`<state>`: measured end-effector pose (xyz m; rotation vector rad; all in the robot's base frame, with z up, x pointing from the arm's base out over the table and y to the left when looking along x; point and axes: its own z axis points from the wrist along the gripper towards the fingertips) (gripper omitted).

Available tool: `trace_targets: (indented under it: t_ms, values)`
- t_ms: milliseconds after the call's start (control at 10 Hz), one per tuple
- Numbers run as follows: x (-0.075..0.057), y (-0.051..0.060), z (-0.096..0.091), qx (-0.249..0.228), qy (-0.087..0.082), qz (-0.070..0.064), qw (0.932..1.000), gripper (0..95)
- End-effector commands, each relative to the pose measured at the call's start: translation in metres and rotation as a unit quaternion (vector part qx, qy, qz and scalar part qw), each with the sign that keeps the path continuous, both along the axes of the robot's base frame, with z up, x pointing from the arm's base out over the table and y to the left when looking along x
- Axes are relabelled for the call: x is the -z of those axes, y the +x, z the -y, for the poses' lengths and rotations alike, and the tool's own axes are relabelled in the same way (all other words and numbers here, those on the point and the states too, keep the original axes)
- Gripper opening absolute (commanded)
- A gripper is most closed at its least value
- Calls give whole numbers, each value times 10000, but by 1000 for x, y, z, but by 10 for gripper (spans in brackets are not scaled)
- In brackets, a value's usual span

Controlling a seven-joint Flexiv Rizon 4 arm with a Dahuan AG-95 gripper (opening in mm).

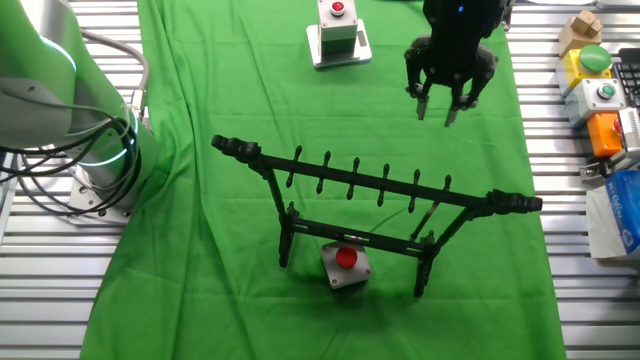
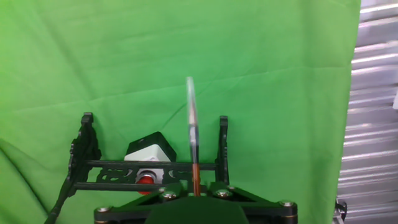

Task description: Place the brush on the pen rack

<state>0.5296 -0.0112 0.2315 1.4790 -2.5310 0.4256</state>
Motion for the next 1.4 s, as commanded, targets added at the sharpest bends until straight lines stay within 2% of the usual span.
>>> trace_targets:
  t_ms: [100,200,300,400,500,800,1000,1400]
  values:
    - [3,3,-6,1456,1556,313,9765,190]
    - [2,3,-7,1645,1831,342,9686,190]
    - [0,2,-9,1862,2088,419,9592,0]
    - [-1,2,-11,2001,2270,435,9521,0]
    - [-2,2,-12,2031,2309,430,9506,0]
    - [-2,2,-12,2019,2300,421,9511,0]
    - [-1,2,-12,1860,2159,386,9578,0]
    - [-1,2,-13,1912,2020,426,9596,0]
